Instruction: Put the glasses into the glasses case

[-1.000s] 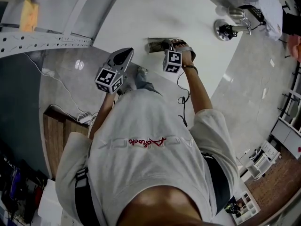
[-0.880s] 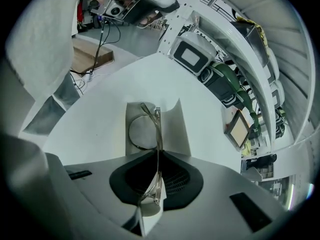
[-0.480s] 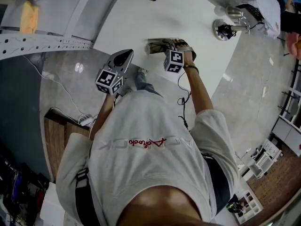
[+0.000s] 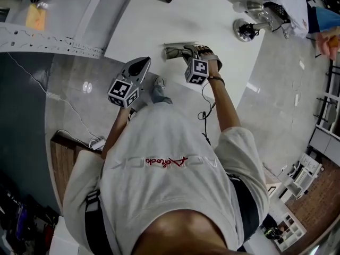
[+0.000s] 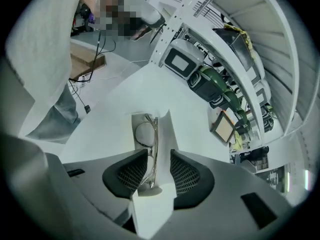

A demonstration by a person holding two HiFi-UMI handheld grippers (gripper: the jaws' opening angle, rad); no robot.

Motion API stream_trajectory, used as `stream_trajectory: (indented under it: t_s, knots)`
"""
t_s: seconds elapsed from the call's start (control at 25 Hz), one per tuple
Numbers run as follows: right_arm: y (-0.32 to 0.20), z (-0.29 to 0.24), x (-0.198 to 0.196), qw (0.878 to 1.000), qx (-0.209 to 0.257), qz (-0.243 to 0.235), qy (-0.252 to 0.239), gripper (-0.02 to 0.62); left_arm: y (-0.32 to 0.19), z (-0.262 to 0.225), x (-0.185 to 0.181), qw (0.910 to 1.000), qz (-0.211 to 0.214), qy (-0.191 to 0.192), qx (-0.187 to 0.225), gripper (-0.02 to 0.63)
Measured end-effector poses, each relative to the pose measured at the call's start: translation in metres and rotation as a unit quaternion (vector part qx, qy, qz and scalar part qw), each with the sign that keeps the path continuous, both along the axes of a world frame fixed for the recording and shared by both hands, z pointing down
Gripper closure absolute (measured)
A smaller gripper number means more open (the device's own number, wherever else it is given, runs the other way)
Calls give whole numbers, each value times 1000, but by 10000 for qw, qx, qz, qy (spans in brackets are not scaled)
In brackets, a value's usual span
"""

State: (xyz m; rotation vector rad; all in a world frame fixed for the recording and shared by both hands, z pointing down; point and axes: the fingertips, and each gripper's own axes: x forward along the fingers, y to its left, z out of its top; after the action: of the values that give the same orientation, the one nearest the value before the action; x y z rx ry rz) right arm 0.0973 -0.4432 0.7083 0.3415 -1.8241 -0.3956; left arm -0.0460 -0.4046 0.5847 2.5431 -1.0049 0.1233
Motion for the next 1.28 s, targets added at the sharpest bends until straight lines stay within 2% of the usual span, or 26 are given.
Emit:
stream_trajectory:
  t_s: [0.12, 0.24, 0.28, 0.56, 0.68, 0.76, 0.84, 0.92, 1.0, 1.08, 1.16, 1.2, 1.24, 1.28]
  knots:
    - [11, -12, 0, 9997, 194, 156, -76, 472, 8, -8, 3, 9999, 97, 23, 121, 597]
    - [26, -22, -4, 9985, 501, 212, -111, 582, 20, -14, 5, 9995, 201, 30, 222, 597]
    - [33, -25, -6, 9981, 560, 242, -133, 594, 25, -16, 6, 9994, 235, 36, 251, 598]
    - [81, -35, -10, 9957, 750, 505, -213, 594, 65, -28, 10, 9977, 509, 41, 454, 597]
    - [94, -54, -14, 9885, 866, 986, -757, 594, 81, -36, 12, 9965, 626, 71, 548, 597]
    - [99, -77, -16, 9744, 917, 1508, -1396, 594, 89, -43, 15, 9955, 708, 94, 626, 597]
    - [105, -100, -16, 9512, 938, 2044, -2115, 594, 97, -50, 18, 9943, 801, 95, 696, 597]
    - [113, -122, -16, 9175, 920, 2551, -2912, 594, 109, -56, 21, 9930, 892, 87, 770, 597]
    - [125, -141, -16, 8710, 821, 3002, -3802, 594, 124, -58, 22, 9918, 967, 88, 832, 597]
    - [140, -158, -13, 8144, 692, 3304, -4720, 594, 140, -58, 22, 9910, 1017, 91, 871, 597]
    - [158, -178, -14, 7582, 578, 3321, -5581, 594, 153, -57, 22, 9905, 1049, 90, 885, 597]
    - [167, -187, -16, 7357, 549, 3251, -5916, 594, 159, -57, 22, 9903, 1067, 90, 891, 597]
    - [176, -194, -18, 7204, 551, 3189, -6135, 594, 165, -57, 22, 9899, 1093, 88, 896, 597]
    - [184, -197, -20, 7129, 580, 3163, -6232, 594, 170, -56, 23, 9895, 1126, 83, 900, 597]
